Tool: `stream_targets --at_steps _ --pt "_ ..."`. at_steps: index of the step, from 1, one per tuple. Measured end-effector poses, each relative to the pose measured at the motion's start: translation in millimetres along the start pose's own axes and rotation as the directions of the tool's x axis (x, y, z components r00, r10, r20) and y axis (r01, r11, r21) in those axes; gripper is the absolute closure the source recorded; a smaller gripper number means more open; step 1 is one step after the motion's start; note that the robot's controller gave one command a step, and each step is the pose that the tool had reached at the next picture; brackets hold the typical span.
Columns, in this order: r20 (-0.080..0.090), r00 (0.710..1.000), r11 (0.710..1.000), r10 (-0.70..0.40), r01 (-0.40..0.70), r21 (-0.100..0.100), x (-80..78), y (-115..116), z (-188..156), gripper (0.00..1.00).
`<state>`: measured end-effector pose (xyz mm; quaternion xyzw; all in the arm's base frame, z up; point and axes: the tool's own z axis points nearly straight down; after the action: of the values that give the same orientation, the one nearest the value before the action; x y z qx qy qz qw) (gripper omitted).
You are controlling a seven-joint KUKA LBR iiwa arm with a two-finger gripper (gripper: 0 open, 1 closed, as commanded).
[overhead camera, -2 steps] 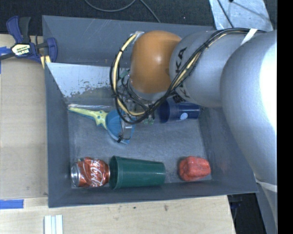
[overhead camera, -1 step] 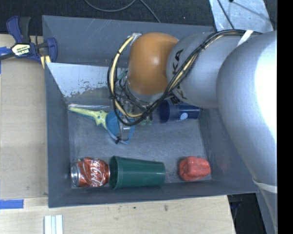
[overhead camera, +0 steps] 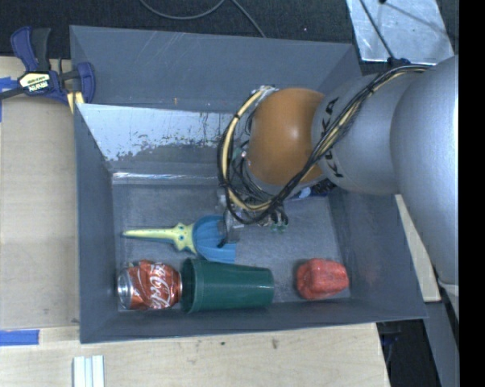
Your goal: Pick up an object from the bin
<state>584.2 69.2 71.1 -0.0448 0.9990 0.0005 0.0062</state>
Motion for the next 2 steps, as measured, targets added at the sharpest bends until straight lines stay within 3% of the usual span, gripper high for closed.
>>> stream_targets --at_steps 1,2 --pt "-0.001 1.0 1.0 0.0 0.0 -0.001 0.3 0.4 0.4 0.0" --pt "-0.001 1.0 1.0 0.0 0.0 0.0 0.3 0.4 0.4 0.0"
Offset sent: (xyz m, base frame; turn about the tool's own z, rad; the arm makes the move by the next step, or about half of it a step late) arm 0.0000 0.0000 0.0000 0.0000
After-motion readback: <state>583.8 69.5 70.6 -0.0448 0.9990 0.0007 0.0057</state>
